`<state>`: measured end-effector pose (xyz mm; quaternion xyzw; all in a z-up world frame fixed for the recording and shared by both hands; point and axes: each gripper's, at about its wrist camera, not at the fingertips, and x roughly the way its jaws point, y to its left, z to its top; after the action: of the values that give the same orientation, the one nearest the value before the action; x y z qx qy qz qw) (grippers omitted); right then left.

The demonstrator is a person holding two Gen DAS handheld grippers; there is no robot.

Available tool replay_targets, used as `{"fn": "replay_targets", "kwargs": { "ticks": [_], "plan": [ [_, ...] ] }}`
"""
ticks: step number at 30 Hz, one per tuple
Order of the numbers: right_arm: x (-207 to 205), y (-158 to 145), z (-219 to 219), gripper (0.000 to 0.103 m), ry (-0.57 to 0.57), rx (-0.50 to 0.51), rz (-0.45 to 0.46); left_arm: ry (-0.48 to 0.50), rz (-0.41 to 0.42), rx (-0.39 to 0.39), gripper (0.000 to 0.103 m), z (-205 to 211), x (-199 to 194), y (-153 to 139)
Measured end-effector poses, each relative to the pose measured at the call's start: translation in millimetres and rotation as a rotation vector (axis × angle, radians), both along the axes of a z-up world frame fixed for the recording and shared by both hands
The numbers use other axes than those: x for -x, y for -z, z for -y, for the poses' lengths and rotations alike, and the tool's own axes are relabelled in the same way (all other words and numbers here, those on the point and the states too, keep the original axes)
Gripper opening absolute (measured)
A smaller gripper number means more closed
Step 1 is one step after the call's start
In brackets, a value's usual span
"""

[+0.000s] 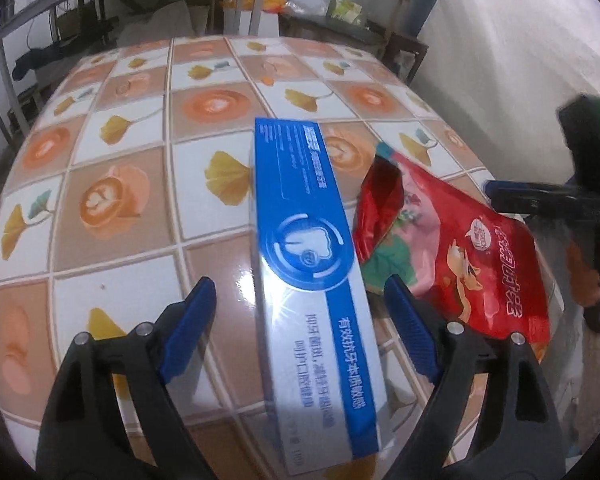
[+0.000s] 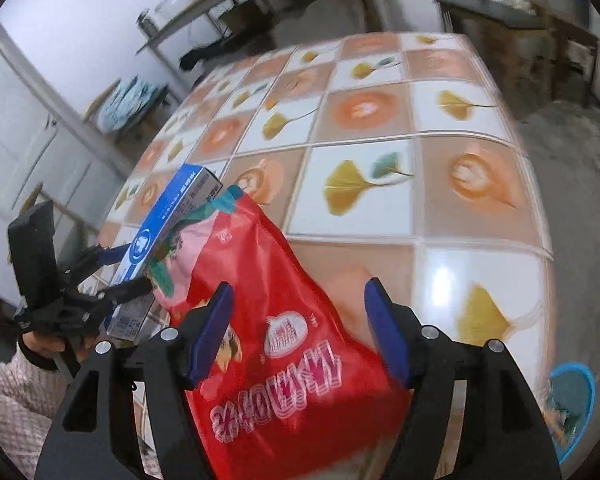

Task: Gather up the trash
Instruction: 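Grasp the red snack bag with the right gripper while the left gripper holds the box, then lift the red snack bag and toothpaste box off the table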

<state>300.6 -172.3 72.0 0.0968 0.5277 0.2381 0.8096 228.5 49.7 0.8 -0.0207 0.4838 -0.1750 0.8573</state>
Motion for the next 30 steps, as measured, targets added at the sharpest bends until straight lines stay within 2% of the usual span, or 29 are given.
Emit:
{"fn": "replay_targets", "kwargs": {
  "ticks": [4, 7, 11, 12, 13, 16, 21, 25, 27, 30],
  "plan": [
    [-9.5, 10.0, -20.1, 0.064, -0.075, 0.047, -0.015, -0.011, -0.012, -0.03, 0.084, 3.6, -3.8, 2.0],
    [-1.0, 10.7, -25.5, 0.046, -0.077, 0.068, -0.008, -0.01, -0.015, -0.042, 0.091, 3.4, -3.4, 2.8],
    [10.3, 11.4, -22.7, 0.022, -0.043, 0.089, 0.004, -0.007, -0.018, -0.031, 0.095, 2.5, -2.0, 2.9],
    [13.5, 11.8, -20.0, 0.009, -0.025, 0.091, 0.001, -0.004, -0.018, -0.049, 0.095, 4.4, -2.0, 3.3],
    [14.9, 12.2, -16.9, 0.007, -0.01, 0.092, -0.004, 0.005, -0.018, -0.085, 0.095, 8.0, -1.2, 4.4],
    [25.6, 9.4, -0.8, 0.005, 0.074, 0.083, 0.005, 0.053, -0.005, -0.234, 0.096, 24.6, 2.5, 10.1],
    [52.5, -3.2, 28.5, 0.005, 0.219, 0.084, 0.049, 0.034, 0.012, -0.219, 0.096, 22.1, 6.5, 9.6],
    [61.4, 0.9, 35.8, 0.008, 0.216, -0.006, 0.012, 0.028, 0.036, -0.212, 0.096, 20.9, 10.2, 9.8],
    [58.0, 7.5, 34.7, 0.029, 0.212, -0.011, -0.015, 0.027, 0.044, -0.211, 0.096, 20.8, 12.3, 9.5],
    [52.0, 15.7, 27.2, 0.033, 0.196, 0.003, -0.026, 0.024, 0.057, -0.21, 0.096, 20.7, 15.0, 9.7]
  ]
}}
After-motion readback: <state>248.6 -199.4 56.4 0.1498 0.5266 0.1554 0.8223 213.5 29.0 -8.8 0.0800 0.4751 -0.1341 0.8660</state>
